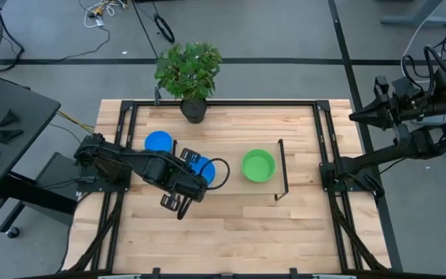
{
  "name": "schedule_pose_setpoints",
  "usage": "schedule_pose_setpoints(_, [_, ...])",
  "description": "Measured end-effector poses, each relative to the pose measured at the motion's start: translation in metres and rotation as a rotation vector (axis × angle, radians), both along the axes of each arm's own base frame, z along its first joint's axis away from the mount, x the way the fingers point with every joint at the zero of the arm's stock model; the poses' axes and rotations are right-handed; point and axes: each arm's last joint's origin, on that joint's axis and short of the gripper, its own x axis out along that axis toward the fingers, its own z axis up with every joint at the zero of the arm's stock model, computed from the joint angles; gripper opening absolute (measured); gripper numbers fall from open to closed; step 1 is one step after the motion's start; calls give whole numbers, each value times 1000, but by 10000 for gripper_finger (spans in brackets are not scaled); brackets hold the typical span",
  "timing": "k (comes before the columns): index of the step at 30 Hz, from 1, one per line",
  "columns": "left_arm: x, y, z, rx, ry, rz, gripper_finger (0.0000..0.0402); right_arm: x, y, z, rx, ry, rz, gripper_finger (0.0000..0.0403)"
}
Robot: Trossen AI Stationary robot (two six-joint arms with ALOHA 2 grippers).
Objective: Pick & Place Mini bowls
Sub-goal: Stack the bottom blue bowl on the blue bowl on the shelf
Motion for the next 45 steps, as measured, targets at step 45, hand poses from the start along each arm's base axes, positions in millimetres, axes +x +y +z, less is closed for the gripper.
schedule_pose_setpoints(45, [10,-2,-13,-19,54,10,8,0,0,0,0,-1,1,21])
